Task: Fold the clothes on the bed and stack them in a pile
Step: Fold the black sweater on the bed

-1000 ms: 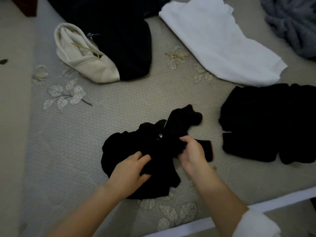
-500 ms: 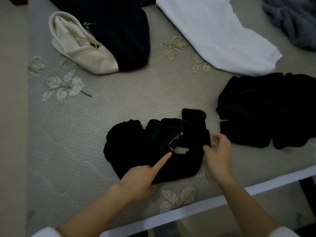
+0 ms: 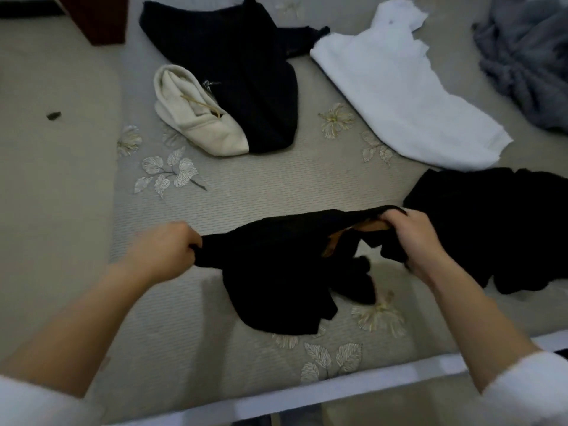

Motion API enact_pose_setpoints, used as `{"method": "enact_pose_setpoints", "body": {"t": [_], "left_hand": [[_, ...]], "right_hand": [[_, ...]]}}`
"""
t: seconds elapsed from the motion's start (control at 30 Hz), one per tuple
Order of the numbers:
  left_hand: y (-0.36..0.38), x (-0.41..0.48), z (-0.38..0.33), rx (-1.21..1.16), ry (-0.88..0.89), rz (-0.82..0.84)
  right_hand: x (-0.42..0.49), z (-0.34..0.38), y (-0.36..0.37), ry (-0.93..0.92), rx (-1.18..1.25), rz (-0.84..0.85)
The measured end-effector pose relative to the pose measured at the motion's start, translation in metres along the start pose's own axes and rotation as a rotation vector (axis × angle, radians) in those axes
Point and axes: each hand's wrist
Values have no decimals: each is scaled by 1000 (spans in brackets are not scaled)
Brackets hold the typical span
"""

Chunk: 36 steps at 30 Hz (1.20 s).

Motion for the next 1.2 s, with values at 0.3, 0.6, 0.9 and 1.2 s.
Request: {"method": "enact_pose_setpoints", "body": {"t": [0.3,0.6,0.9,1.2], "left_hand": [[-88,-57,-61,-533,63,-122],[-76,-118,-169,-943,325,-43],[-81,-121,-175,-750,406,-107],[-125,-105,-95,-388,-97,-876]], "right_hand": [[-129,134,7,-200,-298,297],[-209,214,-8,-416,-209,152],[-243,238,-32,-492,211,236],[-228,224,-94,-484,455,51]]}}
Point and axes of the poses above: each hand's wrist, its own x-axis towards the middle knuckle, its own y-axis out of the palm, z = x × y, and after that the axes turned 8 degrees about y, right-handed
